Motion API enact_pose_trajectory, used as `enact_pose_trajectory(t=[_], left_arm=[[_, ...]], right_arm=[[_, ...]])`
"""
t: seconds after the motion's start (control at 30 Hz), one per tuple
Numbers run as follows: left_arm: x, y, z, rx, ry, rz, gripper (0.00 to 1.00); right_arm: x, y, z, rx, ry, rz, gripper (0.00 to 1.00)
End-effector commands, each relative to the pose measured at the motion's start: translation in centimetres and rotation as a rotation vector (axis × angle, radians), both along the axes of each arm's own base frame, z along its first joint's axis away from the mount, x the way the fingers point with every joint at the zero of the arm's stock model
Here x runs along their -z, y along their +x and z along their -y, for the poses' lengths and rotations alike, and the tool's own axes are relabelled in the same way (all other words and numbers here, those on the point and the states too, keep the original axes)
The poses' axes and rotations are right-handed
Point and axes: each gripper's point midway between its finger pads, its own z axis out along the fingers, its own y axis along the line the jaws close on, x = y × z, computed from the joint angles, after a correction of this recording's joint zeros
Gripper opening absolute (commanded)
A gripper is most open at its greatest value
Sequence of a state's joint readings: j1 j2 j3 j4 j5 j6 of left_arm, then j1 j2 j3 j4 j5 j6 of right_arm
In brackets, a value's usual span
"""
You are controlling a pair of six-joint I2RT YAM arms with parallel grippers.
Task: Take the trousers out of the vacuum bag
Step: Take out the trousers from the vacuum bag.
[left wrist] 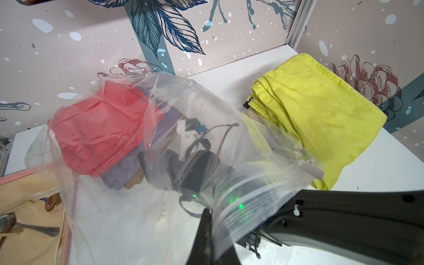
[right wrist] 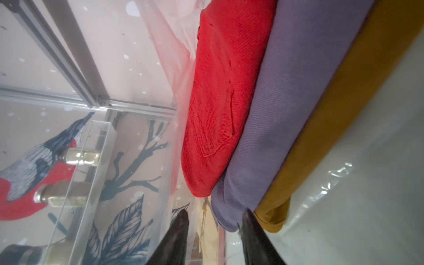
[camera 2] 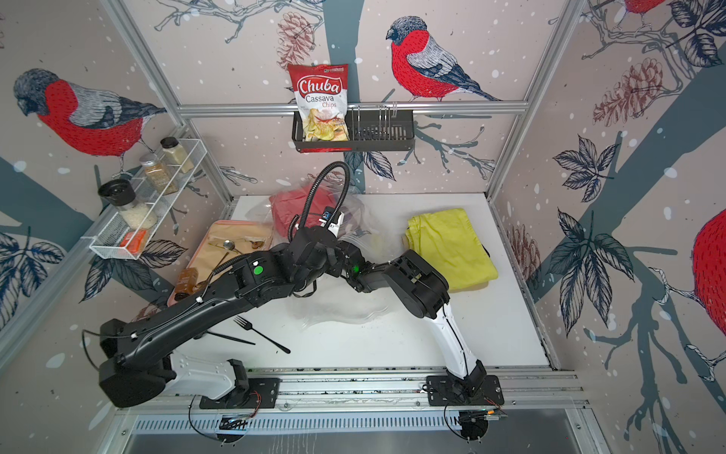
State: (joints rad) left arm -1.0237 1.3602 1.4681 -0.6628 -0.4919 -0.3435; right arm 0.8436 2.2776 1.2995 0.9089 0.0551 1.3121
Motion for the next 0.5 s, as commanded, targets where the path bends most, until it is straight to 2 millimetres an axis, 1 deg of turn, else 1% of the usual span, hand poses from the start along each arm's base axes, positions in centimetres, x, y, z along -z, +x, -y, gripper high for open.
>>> enact_pose_trajectory(t=[0.0,0.17,0.47], left_arm=[[-0.3,-0.2,0.3,0.01,-0.023,-0.006,0.0],[-0.4,-0.4,0.8,0.034,-0.038,-0.016,0.0],[0.6,-0.3,1.2,0.043,-0.018,-0.033,0.0]], right_arm=[[0.1,0.9,-0.1,0.019,0.019,-0.01,0.4],[0.4,2.1,-0.3,0.025,0.032,-0.012,0.35],[0.2,4.0,-1.1,0.019,0.044,-0.012,0.34]])
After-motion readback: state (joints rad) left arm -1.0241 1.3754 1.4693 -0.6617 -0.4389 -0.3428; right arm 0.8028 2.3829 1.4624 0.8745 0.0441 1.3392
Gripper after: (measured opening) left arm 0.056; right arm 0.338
